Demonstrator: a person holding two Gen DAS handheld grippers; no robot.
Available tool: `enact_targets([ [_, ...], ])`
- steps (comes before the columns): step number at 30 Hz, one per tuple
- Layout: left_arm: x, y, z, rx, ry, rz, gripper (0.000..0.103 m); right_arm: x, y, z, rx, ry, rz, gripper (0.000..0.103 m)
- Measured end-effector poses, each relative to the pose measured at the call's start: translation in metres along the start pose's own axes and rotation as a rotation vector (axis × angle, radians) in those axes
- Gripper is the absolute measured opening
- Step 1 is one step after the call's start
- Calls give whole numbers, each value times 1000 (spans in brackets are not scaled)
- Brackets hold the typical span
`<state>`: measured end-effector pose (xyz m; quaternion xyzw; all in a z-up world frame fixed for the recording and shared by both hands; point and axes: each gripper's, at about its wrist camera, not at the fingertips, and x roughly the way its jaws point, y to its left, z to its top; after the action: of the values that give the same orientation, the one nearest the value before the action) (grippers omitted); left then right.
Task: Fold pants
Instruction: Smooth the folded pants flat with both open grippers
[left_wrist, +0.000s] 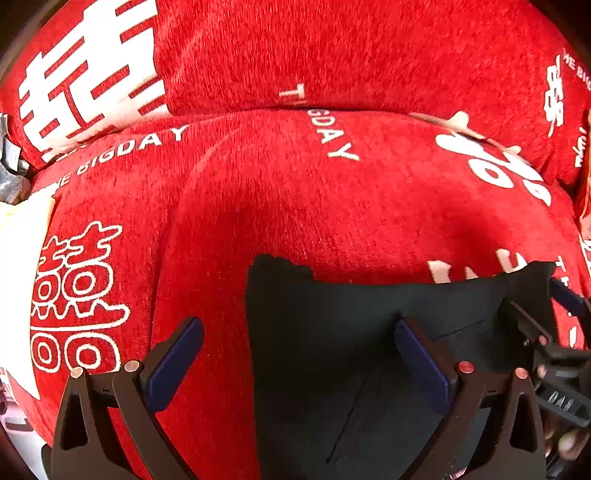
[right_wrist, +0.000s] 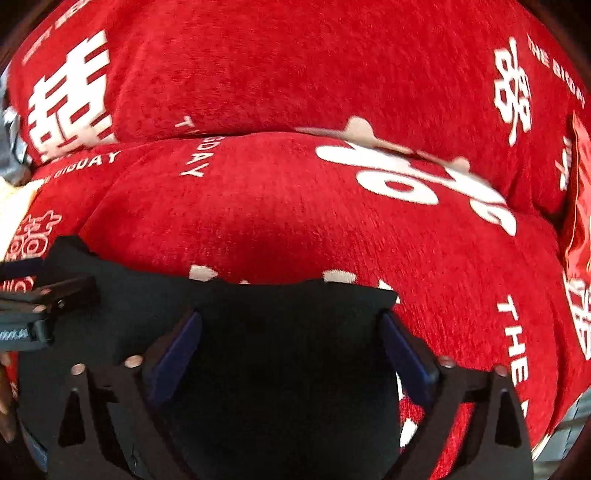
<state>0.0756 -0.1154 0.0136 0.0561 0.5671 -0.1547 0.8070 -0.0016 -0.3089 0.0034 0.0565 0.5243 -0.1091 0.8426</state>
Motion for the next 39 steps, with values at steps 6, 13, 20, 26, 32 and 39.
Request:
enact_targets([
  [6, -31, 2, -15, 61, -117, 44, 103, -45, 18, 2, -44, -115, -64, 100],
  [13, -43, 14, -25, 48, -128, 71, 103, -43, 52, 4, -149, -97, -2, 100],
  [20, -36, 20, -52, 44, -78, 56, 103, -32, 33, -23, -68, 4, -10, 101],
  [26, -43, 25, -92, 18, -72, -8, 103, -67, 29, -91, -109, -51, -27, 102],
  [32, -49, 34, -106, 9, -48, -76, 103, -73, 17, -104, -48, -47, -1, 102],
  [39, -42, 37, -138, 83, 3, -84, 103, -104, 26, -104, -36, -114, -32, 103],
])
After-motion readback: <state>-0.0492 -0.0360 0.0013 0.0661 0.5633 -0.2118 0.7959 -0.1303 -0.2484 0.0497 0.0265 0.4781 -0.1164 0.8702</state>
